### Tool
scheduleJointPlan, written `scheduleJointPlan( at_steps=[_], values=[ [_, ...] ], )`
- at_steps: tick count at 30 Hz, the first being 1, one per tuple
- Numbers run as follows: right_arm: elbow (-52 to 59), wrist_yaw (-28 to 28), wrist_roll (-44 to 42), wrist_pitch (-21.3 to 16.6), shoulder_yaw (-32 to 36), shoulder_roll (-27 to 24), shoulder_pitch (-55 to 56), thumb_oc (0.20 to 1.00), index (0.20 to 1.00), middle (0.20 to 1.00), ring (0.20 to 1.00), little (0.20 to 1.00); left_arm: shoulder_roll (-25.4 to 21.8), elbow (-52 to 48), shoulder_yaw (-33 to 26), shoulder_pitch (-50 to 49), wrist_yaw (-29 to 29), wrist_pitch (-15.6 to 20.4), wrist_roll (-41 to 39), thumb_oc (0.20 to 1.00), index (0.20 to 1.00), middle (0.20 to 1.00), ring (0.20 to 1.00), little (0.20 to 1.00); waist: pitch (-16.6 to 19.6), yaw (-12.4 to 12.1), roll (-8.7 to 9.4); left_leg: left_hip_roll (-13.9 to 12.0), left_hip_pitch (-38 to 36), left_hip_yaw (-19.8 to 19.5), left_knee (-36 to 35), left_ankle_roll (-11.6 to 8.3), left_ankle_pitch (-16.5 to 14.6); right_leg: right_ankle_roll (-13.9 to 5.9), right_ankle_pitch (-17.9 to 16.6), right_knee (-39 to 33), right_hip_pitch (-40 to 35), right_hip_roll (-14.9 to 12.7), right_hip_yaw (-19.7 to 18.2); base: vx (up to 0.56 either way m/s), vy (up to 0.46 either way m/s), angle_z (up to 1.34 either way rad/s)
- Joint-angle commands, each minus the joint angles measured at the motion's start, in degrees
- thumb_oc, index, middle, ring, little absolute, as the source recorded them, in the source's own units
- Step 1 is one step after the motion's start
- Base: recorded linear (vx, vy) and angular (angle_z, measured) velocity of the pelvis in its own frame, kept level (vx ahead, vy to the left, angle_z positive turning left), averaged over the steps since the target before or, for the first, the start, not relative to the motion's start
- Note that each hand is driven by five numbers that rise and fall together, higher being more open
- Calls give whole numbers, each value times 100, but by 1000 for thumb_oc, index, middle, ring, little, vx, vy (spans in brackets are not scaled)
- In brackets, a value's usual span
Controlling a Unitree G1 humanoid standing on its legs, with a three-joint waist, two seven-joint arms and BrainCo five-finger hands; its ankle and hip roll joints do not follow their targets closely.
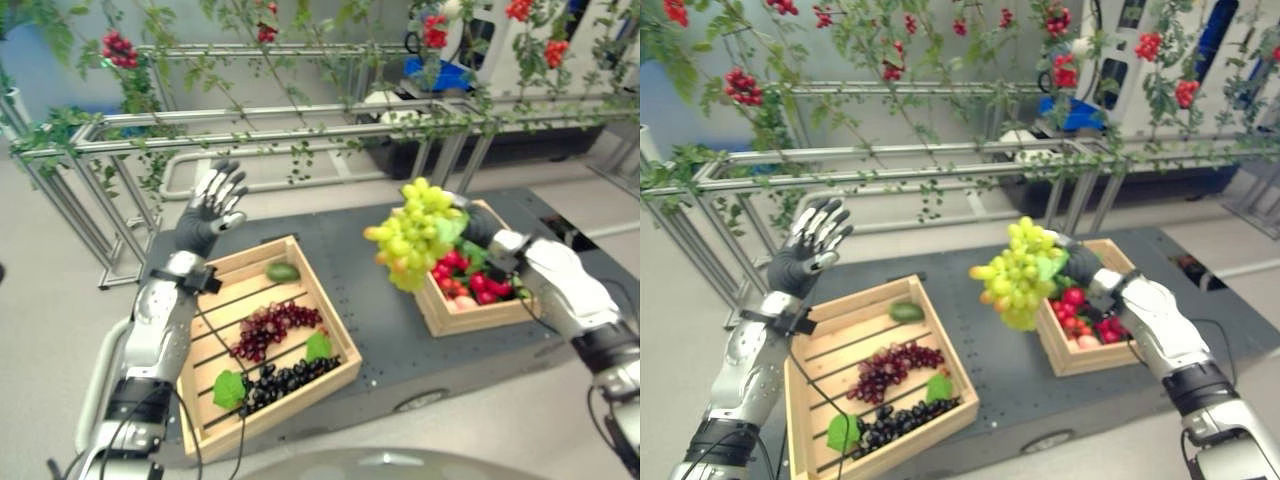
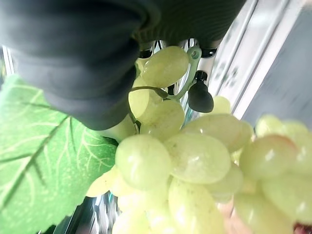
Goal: Pick up the fruits from the basket on one side to the basket on the other side
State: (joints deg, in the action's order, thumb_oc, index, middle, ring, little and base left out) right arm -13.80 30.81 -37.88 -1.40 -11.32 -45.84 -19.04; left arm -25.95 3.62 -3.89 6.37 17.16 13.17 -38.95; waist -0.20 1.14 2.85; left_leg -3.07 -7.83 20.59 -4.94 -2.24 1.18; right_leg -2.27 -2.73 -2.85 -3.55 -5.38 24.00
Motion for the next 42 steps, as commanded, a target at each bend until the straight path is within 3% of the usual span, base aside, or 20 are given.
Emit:
scheduleJointPlan(
  at_steps=[1,8,10,11,13,16,19,21,23,25,28,29,30,31,32,33,34,38,41,42],
  values=[
    [43,0,-506,-501,480,-107,11,200,200,200,200,200,-321,-56,-166,-286,88,392,275,1000,1000,1000,1000,1000,404,93,305,315,470,36,835,132,-610,-719,-315,345,193,-963,211,-41,164,-15],
    [184,-25,-416,-576,997,-158,521,200,200,200,200,200,-157,69,-287,-642,-57,438,761,1000,1000,1000,1000,1000,237,227,311,503,347,27,658,163,-665,-997,-855,495,435,-1442,260,-32,110,-19],
    [198,-162,-407,-598,912,-14,236,200,200,200,200,200,-160,-104,-518,-882,-179,460,958,1000,1000,1000,1000,1000,107,-148,209,402,299,432,613,161,-676,-832,-619,886,496,-1610,1842,-122,173,-46],
    [185,-169,-404,-601,893,-8,213,200,200,200,200,200,-157,-123,-531,-895,-184,452,964,1000,1000,1000,1000,1000,102,-125,212,399,294,420,606,156,-670,-819,-588,905,489,-1613,1865,-85,73,-112],
    [41,-385,-358,-667,874,119,97,200,200,200,200,200,-73,-272,-780,-1215,-300,524,1031,1000,1000,1000,1000,1000,-8,-203,312,373,140,802,628,262,-765,-666,-480,1195,573,-1573,2754,-46,27,-140],
    [251,-261,-429,-630,1146,54,616,200,200,200,200,200,-41,-239,-860,-1388,-335,620,1122,1000,1000,1000,1000,1000,-37,-42,468,298,60,991,941,215,-1052,-563,-395,680,709,-1289,2172,85,-172,-75],
    [427,-291,-545,-741,1392,5,881,200,200,200,200,200,-42,-80,-746,-1376,-402,713,1270,1000,1000,1000,1000,1000,-5,-28,483,184,81,1077,1239,154,-1240,-538,-416,585,751,-1304,2137,93,-111,-41],
    [486,-484,-473,-860,1574,-63,1150,200,200,200,200,200,142,339,-543,-1422,-504,702,1255,1000,1000,1000,1000,1000,4,85,571,-127,138,1314,2239,40,-1609,-359,-226,402,668,-1134,2025,205,-246,-25],
    [538,-567,-573,-949,1570,-52,1167,200,200,200,200,200,144,447,-418,-1461,-577,728,1348,1000,1000,1000,1000,1000,-59,4,585,-557,305,1322,3159,-225,-1425,-206,-71,213,494,-766,1827,172,-280,-33],
    [675,-639,-569,-1011,1493,-5,1137,200,200,200,200,200,154,512,-373,-1488,-755,779,1519,1000,1000,1000,1000,1000,-190,-221,592,-740,674,736,3903,-587,-981,11,104,-64,262,-303,1538,36,-180,-127],
    [689,-713,-555,-1117,1351,97,1010,200,200,200,200,200,190,695,-303,-1377,-1012,830,1599,1000,1000,1000,1000,1000,-334,-363,624,-530,1085,-56,3427,-534,-1126,-39,75,-122,298,-175,1272,-47,14,-167],
    [690,-718,-551,-1117,1348,99,1001,200,200,200,200,200,190,706,-303,-1364,-1019,836,1605,1000,1000,1000,1000,1000,-336,-363,630,-514,1072,-48,3395,-524,-1120,-47,71,-114,304,-188,1266,-51,132,-78],
    [788,-739,-561,-1186,1248,135,912,200,200,200,200,200,190,769,-319,-1352,-1126,889,1641,1000,1000,1000,1000,1000,-376,-453,634,-256,1180,-709,2889,-380,-1388,-155,31,-60,387,-170,912,-87,178,-71],
    [779,-732,-515,-1188,1126,169,760,200,200,200,200,200,163,836,-320,-1325,-1256,931,1791,1000,1000,1000,1000,1000,-424,-591,698,145,1343,-1260,2640,-255,-1200,-172,-94,21,475,-226,685,-90,229,-96],
    [759,-743,-488,-1221,980,223,554,200,200,200,200,200,159,894,-357,-1335,-1330,977,1784,1000,1000,1000,1000,1000,-457,-680,683,323,1319,-1688,2461,-210,-1145,-179,-102,122,513,-233,427,-55,142,-112],
    [748,-744,-488,-1225,964,224,533,200,200,200,200,200,162,899,-366,-1333,-1330,980,1784,1000,1000,1000,1000,1000,-474,-686,684,324,1288,-1674,2439,-209,-1139,-181,-96,130,503,-236,412,-52,190,-191],
    [792,-797,-532,-1266,750,404,350,200,200,200,200,200,191,1246,-445,-1290,-1547,1068,1838,1000,1000,1000,1000,1000,-509,-709,584,448,1011,-1964,2023,-99,-1110,-206,-72,388,639,-194,40,-61,138,-182],
    [1072,-714,-671,-1251,657,515,521,200,200,200,200,200,-6,2061,-222,-950,-1975,1168,2581,1000,1000,1000,1000,1000,-451,-501,525,561,730,-1662,1490,106,-940,-358,-201,604,857,-477,-41,-132,251,-127],
    [1196,-722,-602,-1249,583,423,546,200,200,200,200,200,37,2497,-168,-868,-2005,1158,2589,1000,1000,1000,1000,1000,-463,-447,475,634,621,-1500,1362,189,-907,-423,-234,717,973,-637,-89,-130,201,-51],
    [1391,-726,-697,-1235,702,428,759,200,200,200,200,200,100,2853,-178,-825,-2163,1111,2735,1000,1000,1000,1000,1000,-452,-348,464,771,548,-1403,1388,294,-973,-490,-318,787,1047,-837,-151,-70,161,-52]
  ],
)
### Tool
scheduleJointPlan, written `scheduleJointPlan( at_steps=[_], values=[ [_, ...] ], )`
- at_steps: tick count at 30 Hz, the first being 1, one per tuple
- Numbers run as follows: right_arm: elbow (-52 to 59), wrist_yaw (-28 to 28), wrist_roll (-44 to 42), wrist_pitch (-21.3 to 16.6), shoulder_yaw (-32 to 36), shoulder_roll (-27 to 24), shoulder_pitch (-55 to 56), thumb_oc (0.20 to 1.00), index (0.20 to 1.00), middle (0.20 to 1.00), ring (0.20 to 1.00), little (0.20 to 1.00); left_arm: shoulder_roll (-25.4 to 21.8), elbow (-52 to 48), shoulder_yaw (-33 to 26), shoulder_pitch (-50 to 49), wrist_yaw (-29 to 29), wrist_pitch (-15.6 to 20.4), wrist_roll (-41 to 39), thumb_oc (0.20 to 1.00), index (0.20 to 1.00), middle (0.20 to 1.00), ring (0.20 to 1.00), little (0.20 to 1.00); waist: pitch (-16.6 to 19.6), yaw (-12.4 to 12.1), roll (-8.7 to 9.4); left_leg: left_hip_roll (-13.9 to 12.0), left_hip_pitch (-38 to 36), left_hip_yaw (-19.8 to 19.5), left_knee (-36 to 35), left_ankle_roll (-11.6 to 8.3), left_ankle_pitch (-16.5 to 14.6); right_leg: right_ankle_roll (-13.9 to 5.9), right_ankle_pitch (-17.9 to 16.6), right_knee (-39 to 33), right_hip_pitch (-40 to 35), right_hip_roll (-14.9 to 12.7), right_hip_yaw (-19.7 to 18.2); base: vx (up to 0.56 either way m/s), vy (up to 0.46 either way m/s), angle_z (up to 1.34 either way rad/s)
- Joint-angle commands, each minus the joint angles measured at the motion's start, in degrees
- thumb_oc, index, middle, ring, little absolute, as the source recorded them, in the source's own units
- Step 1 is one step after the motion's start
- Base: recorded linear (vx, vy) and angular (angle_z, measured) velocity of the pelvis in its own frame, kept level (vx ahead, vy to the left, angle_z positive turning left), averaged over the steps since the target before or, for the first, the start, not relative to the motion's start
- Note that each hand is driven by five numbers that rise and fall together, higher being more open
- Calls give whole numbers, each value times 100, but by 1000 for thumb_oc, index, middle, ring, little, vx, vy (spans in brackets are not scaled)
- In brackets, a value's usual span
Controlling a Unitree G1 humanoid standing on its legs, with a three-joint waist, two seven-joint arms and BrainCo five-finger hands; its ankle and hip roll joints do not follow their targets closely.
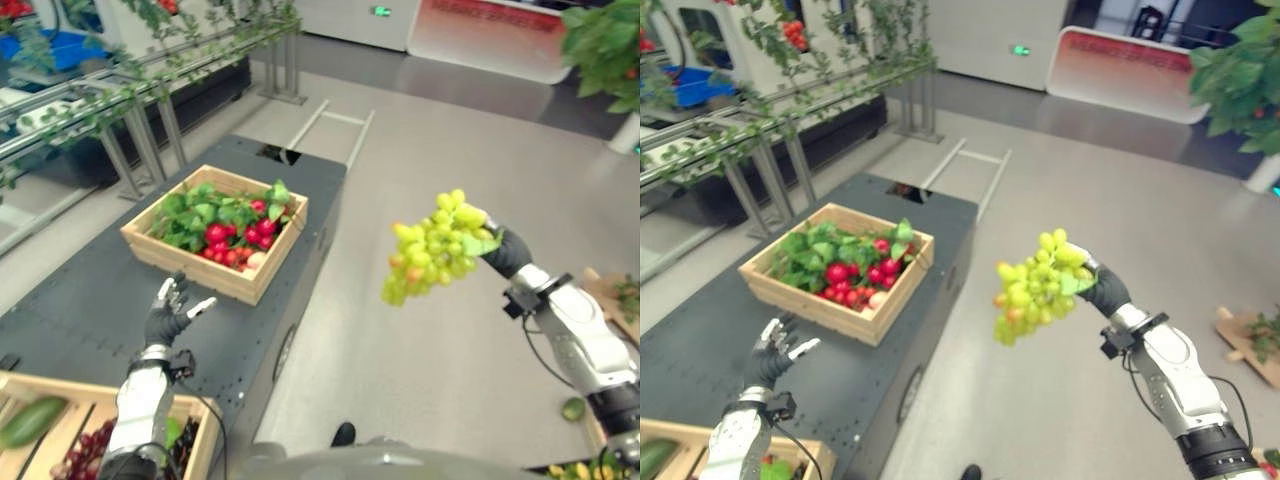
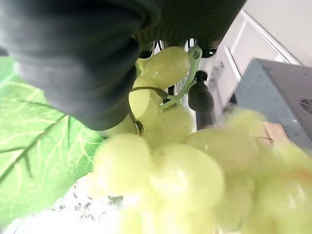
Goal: Pick up the fruits from the basket on one side to the basket on the other side
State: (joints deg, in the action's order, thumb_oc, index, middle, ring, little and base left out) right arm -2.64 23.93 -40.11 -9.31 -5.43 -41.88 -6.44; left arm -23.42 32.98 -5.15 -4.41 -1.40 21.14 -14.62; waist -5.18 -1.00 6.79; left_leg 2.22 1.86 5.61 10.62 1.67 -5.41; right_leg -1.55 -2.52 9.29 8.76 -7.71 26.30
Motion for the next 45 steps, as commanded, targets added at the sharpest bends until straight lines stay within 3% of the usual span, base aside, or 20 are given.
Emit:
scheduleJointPlan(
  at_steps=[1,2,3,6,7,10,13,14,15,19,21,23,32,36,38,39,41,42,43,45],
  values=[
    [290,-40,-472,-439,124,27,-482,200,200,200,200,200,-149,-74,-41,257,-311,322,305,1000,1000,1000,1000,1000,30,-166,51,223,-446,115,-153,-99,-349,-565,-319,-403,-195,-586,-402,-132,285,-27],
    [432,-67,-438,-470,268,27,-276,200,200,200,200,200,-36,254,-50,282,-297,304,239,1000,1000,1000,1000,1000,50,-82,47,318,-494,225,-131,-31,-419,-617,-407,-375,-159,-784,-391,-56,130,-19],
    [438,-68,-437,-468,274,27,-269,200,200,200,200,200,-37,259,-45,286,-296,307,238,1000,1000,1000,1000,1000,51,-89,47,320,-493,228,-131,-30,-419,-618,-408,-373,-155,-786,-396,-138,241,-26],
    [535,-298,-246,-572,615,204,210,200,200,200,200,200,21,346,12,293,-310,336,368,1000,1000,1000,1000,1000,21,60,40,434,-513,535,-223,-10,-367,-834,-865,-426,-52,-1341,-210,-166,153,-34],
    [489,-428,-255,-616,649,332,223,200,200,200,200,200,14,310,-12,269,-341,328,319,1000,1000,1000,1000,1000,18,-21,-45,328,-527,703,-255,-72,-410,-968,-866,-451,-96,-1495,240,-189,94,-22],
    [423,-580,4,-673,673,380,201,200,200,200,200,200,-84,-73,-203,85,-405,390,203,1000,1000,1000,1000,1000,6,-118,-134,236,-507,1055,-387,-85,-268,-1003,-872,-137,-289,-1742,1203,-161,127,-42],
    [317,-615,-38,-645,619,455,188,200,200,200,200,200,-122,-391,-339,-14,-372,438,22,1000,1000,1000,1000,1000,-13,-103,-145,256,-637,1303,-529,-3,-249,-1054,-774,554,-302,-1791,1568,-83,95,-98],
    [265,-583,116,-586,560,443,147,200,200,200,200,200,-146,-659,-514,-43,-348,530,-200,1000,1000,1000,1000,1000,1,-82,-205,227,-797,1584,-644,65,-276,-1138,-895,1029,-323,-1993,1961,-63,36,-92],
    [211,-569,113,-558,515,474,98,200,200,200,200,200,-127,-801,-599,-81,-333,552,-315,1000,1000,1000,1000,1000,-19,-63,-231,243,-928,1701,-761,90,-278,-1167,-934,1252,-345,-2154,2054,-79,20,-129],
    [92,-639,172,-533,464,462,-1,200,200,200,200,200,-147,-1257,-702,-22,-318,656,-503,1000,1000,1000,1000,1000,18,0,-283,227,-1073,2154,-947,118,-321,-1229,-1148,1167,-610,-2503,2531,-36,-80,-147],
    [25,-676,203,-545,466,448,-28,200,200,200,200,200,-156,-1346,-711,-23,-327,661,-522,1000,1000,1000,1000,1000,39,1,-291,223,-1064,2246,-976,119,-333,-1218,-1175,951,-646,-2425,2542,-5,-135,-95],
    [114,-696,180,-539,523,392,-33,200,200,200,200,200,-134,-1522,-812,-33,-364,698,-670,1000,1000,1000,1000,1000,11,42,-340,160,-1079,2362,-1016,108,-318,-1216,-1221,843,-422,-2342,2239,23,-187,-122],
    [157,-888,355,-595,1000,432,412,200,200,200,200,200,-30,-2099,-954,-153,-214,686,-842,1000,1000,1000,1000,1000,53,192,-302,-56,-1027,2637,-976,-12,-314,-1072,-1007,396,-386,-1990,2156,5,-164,-40],
    [236,-1012,479,-674,1076,566,464,200,200,200,200,200,-37,-2381,-892,-86,-198,688,-799,1000,1000,1000,1000,1000,134,225,-199,-598,-806,2958,-243,-241,-496,-703,-409,-144,-526,-1460,2052,14,-301,-19],
    [273,-1065,459,-721,1016,609,375,200,200,200,200,200,-64,-2425,-869,-101,-228,692,-734,1000,1000,1000,1000,1000,127,141,-124,-953,-654,3016,432,-396,-567,-544,-228,-433,-639,-1094,1825,42,-273,-39],
    [271,-1065,460,-721,1016,611,373,200,200,200,200,200,-66,-2425,-869,-100,-229,692,-733,1000,1000,1000,1000,1000,125,133,-126,-969,-648,3022,454,-403,-575,-536,-229,-444,-639,-1080,1821,36,-203,-79],
    [222,-1125,452,-760,906,642,246,200,200,200,200,200,-55,-2541,-840,-135,-236,676,-726,1000,1000,1000,1000,1000,64,-143,-122,-1129,-418,2392,1005,-684,-441,-390,-54,-684,-790,-682,1527,47,-148,-106],
    [212,-1174,503,-781,822,639,129,200,200,200,200,200,-19,-2574,-813,-159,-250,661,-743,1000,1000,1000,1000,1000,50,-277,-138,-1012,-309,1860,1077,-766,-390,-327,12,-776,-792,-515,1358,54,-84,-144],
    [117,-1221,501,-774,728,631,-49,200,200,200,200,200,53,-2603,-796,-166,-284,662,-787,1000,1000,1000,1000,1000,28,-457,-135,-535,-41,987,790,-701,-629,-348,-20,-881,-702,-417,1063,32,-37,-151],
    [78,-1234,466,-796,705,612,-159,200,200,200,200,200,27,-2693,-864,-188,-293,691,-811,1000,1000,1000,1000,1000,28,-513,-162,-453,87,511,342,-715,-482,-398,-47,-903,-562,-350,846,-3,36,-136]
  ],
)
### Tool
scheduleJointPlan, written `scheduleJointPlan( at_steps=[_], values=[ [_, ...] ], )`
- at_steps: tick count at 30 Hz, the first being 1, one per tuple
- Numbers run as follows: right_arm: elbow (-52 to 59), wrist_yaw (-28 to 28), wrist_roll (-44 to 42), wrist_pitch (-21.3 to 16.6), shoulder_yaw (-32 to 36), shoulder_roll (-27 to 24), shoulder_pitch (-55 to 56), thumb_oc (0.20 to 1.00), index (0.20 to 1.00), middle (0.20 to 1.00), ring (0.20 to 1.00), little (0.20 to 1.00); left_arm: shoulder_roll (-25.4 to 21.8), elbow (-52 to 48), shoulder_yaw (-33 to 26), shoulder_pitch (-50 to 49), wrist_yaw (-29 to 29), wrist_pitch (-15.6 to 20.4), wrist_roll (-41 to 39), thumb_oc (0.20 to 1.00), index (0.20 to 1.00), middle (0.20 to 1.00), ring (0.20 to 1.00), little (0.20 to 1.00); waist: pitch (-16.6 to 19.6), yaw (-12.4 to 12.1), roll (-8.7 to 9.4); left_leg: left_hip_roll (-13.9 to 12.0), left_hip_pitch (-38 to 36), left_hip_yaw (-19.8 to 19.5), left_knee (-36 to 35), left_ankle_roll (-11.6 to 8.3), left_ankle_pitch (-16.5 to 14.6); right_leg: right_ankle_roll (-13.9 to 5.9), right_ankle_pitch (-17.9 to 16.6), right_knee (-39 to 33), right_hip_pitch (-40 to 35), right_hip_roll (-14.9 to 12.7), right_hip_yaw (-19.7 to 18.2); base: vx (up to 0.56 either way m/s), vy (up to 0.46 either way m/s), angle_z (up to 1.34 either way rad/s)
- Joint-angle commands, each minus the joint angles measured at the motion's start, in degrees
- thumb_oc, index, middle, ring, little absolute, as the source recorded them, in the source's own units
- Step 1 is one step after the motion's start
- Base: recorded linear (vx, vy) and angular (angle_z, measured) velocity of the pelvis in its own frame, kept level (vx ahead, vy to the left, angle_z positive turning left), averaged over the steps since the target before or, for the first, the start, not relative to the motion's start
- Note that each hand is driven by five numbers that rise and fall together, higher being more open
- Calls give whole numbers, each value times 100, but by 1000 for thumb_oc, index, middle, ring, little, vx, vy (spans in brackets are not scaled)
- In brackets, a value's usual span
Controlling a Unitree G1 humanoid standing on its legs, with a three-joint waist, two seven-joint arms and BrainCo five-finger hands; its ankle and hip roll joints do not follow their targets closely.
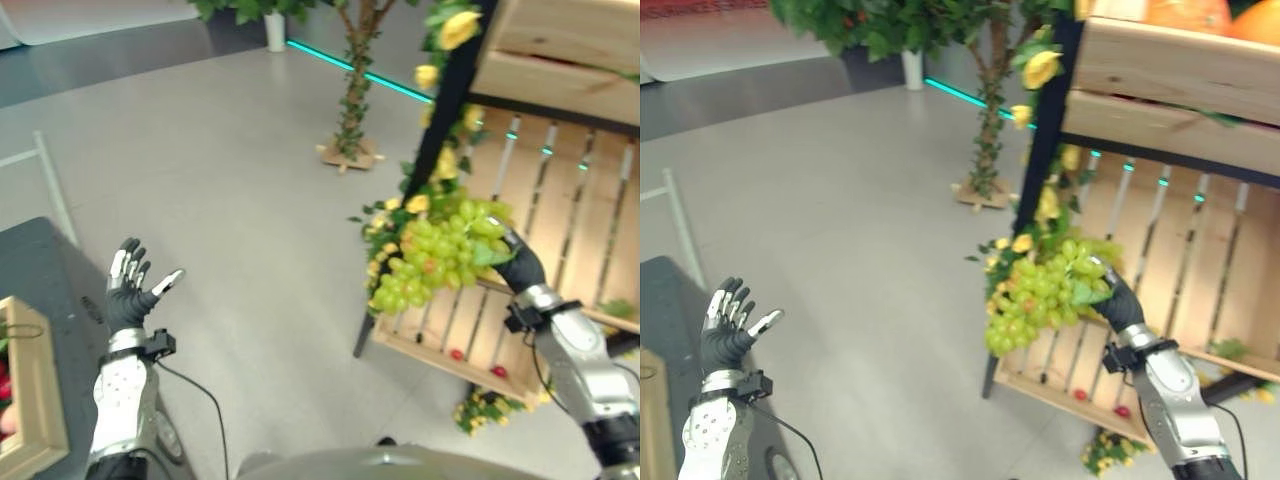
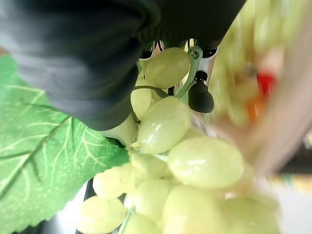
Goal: Pick up the fruits from the basket on one side to the basket on the other side
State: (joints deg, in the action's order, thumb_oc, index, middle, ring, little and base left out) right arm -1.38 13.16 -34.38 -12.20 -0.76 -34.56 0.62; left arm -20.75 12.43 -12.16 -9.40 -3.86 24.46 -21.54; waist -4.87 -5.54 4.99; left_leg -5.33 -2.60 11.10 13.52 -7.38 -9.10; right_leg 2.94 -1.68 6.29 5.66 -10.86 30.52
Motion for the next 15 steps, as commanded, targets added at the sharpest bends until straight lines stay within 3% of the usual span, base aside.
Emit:
scheduleJointPlan(
  at_steps=[1,2,5,7,15],
  values=[
    [-77,-254,-19,-590,216,-142,-893,200,200,200,200,200,-258,-660,-162,288,-76,401,-119,1000,1000,1000,1000,1000,-5,-58,-22,318,633,-184,-107,237,-54,-873,-85,-555,-199,6,266,-78,91,-87],
    [-135,-198,27,-565,155,-156,-986,200,200,200,200,200,-300,-699,-219,285,1,440,-189,1000,1000,1000,1000,1000,-32,-120,6,608,721,-394,-70,383,0,-800,-134,-422,-63,-65,156,-37,102,-68],
    [-260,-227,-127,-556,221,-41,-1005,200,200,200,200,200,-380,-713,-207,317,-18,444,-96,1000,1000,1000,1000,1000,-23,-65,-53,504,545,-208,-401,355,78,-900,-120,-382,-107,-35,120,57,71,-103],
    [-195,-212,-170,-528,279,10,-987,200,200,200,200,200,-446,-793,-304,339,-32,475,-49,1000,1000,1000,1000,1000,17,28,-82,580,362,-58,-634,517,23,-941,-144,-302,-39,-118,107,9,109,-24],
    [-448,-282,52,-445,367,269,-882,200,200,200,200,200,-375,-882,-473,276,-50,433,13,1000,1000,1000,1000,1000,70,135,-180,784,33,85,-860,743,-13,-973,-104,-63,-64,-350,149,32,118,-14]
  ],
)
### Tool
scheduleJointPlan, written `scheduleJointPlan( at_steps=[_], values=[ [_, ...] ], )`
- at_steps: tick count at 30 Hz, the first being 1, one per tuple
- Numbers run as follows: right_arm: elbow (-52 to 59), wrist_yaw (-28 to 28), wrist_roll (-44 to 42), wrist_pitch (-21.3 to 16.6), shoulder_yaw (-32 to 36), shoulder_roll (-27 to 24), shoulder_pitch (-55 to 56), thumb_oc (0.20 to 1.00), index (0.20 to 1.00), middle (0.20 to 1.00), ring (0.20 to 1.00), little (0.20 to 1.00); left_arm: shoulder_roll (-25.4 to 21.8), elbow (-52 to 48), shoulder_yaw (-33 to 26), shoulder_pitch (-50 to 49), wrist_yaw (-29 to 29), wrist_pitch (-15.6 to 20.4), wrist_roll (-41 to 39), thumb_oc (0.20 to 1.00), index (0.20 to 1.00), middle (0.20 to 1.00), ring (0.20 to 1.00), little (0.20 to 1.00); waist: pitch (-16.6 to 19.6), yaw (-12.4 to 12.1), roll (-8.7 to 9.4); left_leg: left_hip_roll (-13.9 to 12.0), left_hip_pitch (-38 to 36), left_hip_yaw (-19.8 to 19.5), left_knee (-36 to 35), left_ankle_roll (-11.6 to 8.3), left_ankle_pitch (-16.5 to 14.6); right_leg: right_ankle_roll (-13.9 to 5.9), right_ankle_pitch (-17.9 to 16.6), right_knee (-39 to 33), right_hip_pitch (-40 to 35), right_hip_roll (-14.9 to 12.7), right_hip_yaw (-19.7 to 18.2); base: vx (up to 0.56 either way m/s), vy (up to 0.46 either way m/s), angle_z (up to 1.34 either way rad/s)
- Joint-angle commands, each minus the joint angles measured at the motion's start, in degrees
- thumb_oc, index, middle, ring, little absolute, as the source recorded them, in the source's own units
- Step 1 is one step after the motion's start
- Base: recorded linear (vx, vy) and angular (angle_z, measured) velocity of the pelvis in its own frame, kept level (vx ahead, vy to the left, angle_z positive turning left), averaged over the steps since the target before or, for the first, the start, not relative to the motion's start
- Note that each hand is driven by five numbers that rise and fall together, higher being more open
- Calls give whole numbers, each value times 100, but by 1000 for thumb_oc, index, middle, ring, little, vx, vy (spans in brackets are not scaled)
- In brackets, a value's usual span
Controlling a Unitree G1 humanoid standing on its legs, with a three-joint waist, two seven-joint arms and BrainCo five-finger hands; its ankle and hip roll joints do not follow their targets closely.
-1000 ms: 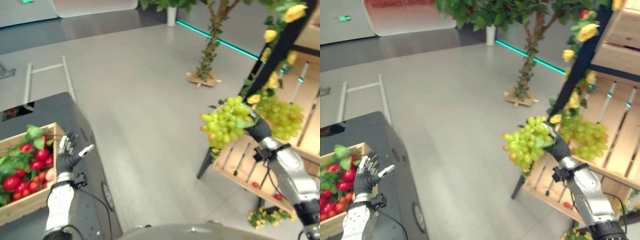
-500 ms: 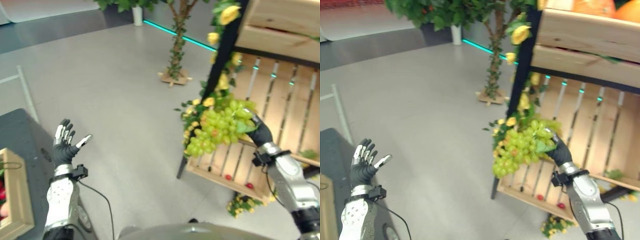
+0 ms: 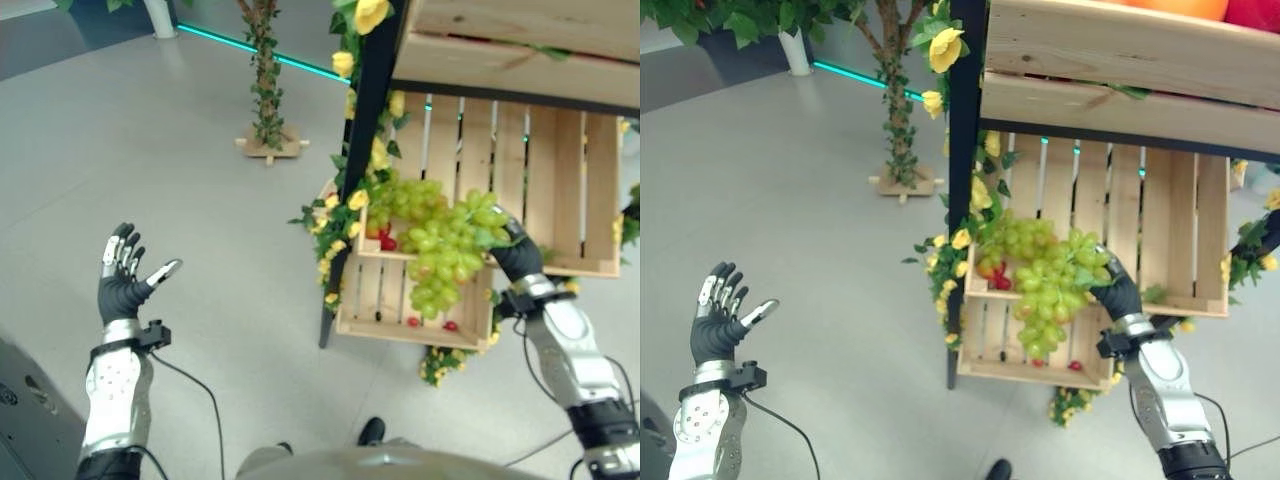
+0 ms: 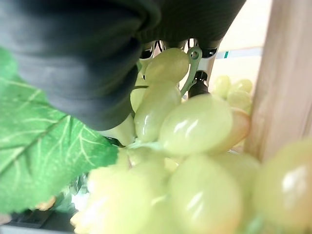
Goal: Pick up the fruits from the basket on one side to the basket on the other side
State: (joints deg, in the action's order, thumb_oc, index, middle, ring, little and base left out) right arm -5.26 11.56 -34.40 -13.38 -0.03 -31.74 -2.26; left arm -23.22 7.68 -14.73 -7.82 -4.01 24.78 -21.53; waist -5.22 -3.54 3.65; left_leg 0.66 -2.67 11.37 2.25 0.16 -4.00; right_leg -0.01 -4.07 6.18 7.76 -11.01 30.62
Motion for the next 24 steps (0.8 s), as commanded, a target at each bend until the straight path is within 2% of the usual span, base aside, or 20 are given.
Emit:
scheduleJointPlan(
  at_steps=[1,4,7,10,12,16,17,24],
  values=[
    [-89,-130,101,-323,328,15,-562,200,200,200,200,200,-117,-430,-211,99,-20,388,17,1000,1000,1000,1000,1000,118,-56,-57,209,10,58,252,14,-533,-690,132,-12,-267,-378,153,13,67,-5],
    [-91,-168,129,-317,427,76,-497,200,200,200,200,200,-94,-446,-197,73,6,373,33,1000,1000,1000,1000,1000,135,-38,-70,262,-32,69,232,57,-558,-732,95,53,-261,-471,184,17,94,-6],
    [-141,-261,206,-351,508,234,-480,200,200,200,200,200,-86,-494,-174,2,39,350,54,1000,1000,1000,1000,1000,107,-42,-121,358,-54,106,234,137,-521,-852,-134,202,-185,-749,269,-27,93,-13],
    [-343,-444,317,-371,496,290,-669,200,200,200,200,200,-145,-580,-229,-68,39,359,57,1000,1000,1000,1000,1000,135,-305,-187,314,-63,300,184,123,-517,-953,-211,305,-291,-1145,914,-36,35,-16],
    [-507,-525,257,-360,500,310,-778,200,200,200,200,200,-169,-600,-221,-95,33,362,46,1000,1000,1000,1000,1000,146,-338,-180,314,-92,315,143,131,-512,-962,-249,334,-302,-1194,971,42,-8,-24],
    [-951,-787,430,-313,382,187,-1095,200,200,200,200,200,-199,-559,-245,-154,-32,338,16,1000,1000,1000,1000,1000,203,-434,-78,304,-195,291,97,143,-535,-949,-281,258,-387,-1116,979,59,-60,-29],
    [-1212,-1021,543,-327,351,112,-1315,200,200,200,200,200,-223,-519,-207,-140,-80,322,4,1000,1000,1000,1000,1000,235,-458,-39,270,-215,296,91,109,-537,-922,-241,171,-444,-1037,1013,55,-86,-6],
    [-1945,-1507,605,-337,124,-63,-2252,200,200,200,200,200,-300,-401,31,-77,-184,296,16,1000,1000,1000,1000,1000,311,-566,72,145,-218,249,48,3,-495,-856,-137,-54,-611,-805,1086,32,-72,3]
  ],
)
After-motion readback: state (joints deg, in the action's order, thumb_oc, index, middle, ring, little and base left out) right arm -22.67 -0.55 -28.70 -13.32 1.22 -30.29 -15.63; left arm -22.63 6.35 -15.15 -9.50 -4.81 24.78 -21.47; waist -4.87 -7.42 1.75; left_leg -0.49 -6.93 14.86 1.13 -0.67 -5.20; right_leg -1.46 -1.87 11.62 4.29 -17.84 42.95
